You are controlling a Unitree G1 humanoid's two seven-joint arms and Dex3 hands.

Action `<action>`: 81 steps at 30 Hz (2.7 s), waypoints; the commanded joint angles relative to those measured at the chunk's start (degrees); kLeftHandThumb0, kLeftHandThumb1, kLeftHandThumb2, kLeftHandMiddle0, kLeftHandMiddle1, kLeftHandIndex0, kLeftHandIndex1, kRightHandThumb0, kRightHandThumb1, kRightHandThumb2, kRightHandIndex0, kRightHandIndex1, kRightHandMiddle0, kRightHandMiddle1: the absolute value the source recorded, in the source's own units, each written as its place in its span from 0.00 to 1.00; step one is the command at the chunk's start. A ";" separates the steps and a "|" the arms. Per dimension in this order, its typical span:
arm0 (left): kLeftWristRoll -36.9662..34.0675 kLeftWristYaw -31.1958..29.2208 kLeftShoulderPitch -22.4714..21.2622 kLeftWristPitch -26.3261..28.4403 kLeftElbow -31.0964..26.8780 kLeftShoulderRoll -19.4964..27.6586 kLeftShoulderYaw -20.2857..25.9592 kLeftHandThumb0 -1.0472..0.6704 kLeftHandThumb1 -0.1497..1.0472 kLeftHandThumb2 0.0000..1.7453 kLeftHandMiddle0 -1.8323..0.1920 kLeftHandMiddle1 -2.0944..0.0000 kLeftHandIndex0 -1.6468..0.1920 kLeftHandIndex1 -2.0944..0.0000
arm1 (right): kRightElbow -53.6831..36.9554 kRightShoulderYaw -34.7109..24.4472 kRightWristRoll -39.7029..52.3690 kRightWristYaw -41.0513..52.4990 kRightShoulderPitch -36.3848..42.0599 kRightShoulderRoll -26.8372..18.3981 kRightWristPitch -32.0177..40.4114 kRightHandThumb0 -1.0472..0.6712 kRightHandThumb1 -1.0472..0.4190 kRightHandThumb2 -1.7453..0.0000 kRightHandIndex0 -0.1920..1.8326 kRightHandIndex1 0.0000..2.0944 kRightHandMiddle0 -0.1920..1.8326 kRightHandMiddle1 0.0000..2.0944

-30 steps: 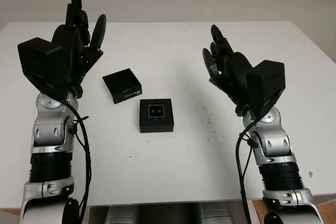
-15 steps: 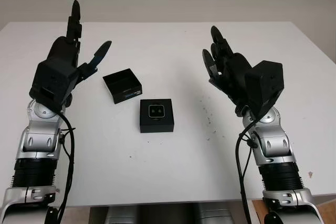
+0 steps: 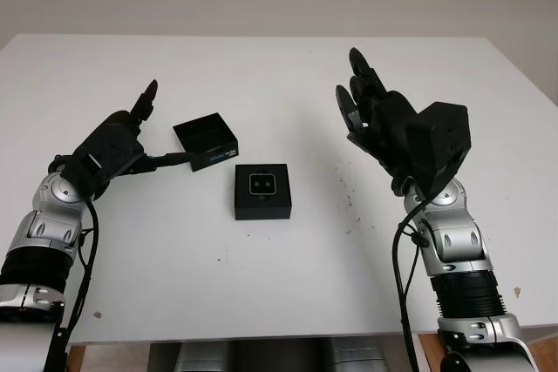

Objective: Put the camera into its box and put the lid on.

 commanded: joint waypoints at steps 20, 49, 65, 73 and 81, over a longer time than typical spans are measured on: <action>9.86 19.20 -10.19 -6.53 19.40 -3.53 -8.89 0.12 0.84 0.03 1.00 1.00 1.00 1.00 | -1.39 -0.83 -0.13 0.91 -0.47 -0.96 0.05 0.22 0.00 0.66 0.02 0.02 0.03 0.02; 7.31 15.40 -13.27 -8.70 25.65 -6.47 -9.88 0.16 0.81 0.03 1.00 1.00 1.00 1.00 | -2.49 -0.67 -1.52 1.08 0.03 -1.76 0.94 0.20 0.00 0.64 0.02 0.02 0.03 0.02; 0.72 11.46 -14.59 -7.61 27.30 -10.11 -5.03 0.21 0.77 0.03 1.00 1.00 1.00 1.00 | -2.95 -0.82 -2.66 0.65 0.58 -2.40 -0.12 0.19 0.00 0.66 0.03 0.03 0.04 0.03; 7.38 16.55 -15.15 -7.98 27.46 -9.54 -9.82 0.24 0.76 0.03 1.00 1.00 1.00 1.00 | -3.54 -1.10 -2.52 0.35 0.99 -2.38 -0.15 0.20 0.00 0.66 0.04 0.03 0.04 0.03; 17.19 23.60 -16.37 -8.01 27.17 -8.11 -17.15 0.28 0.77 0.03 0.94 0.96 0.99 0.98 | -4.73 -0.82 -2.70 0.92 1.27 -3.06 1.36 0.19 0.00 0.65 0.03 0.02 0.04 0.02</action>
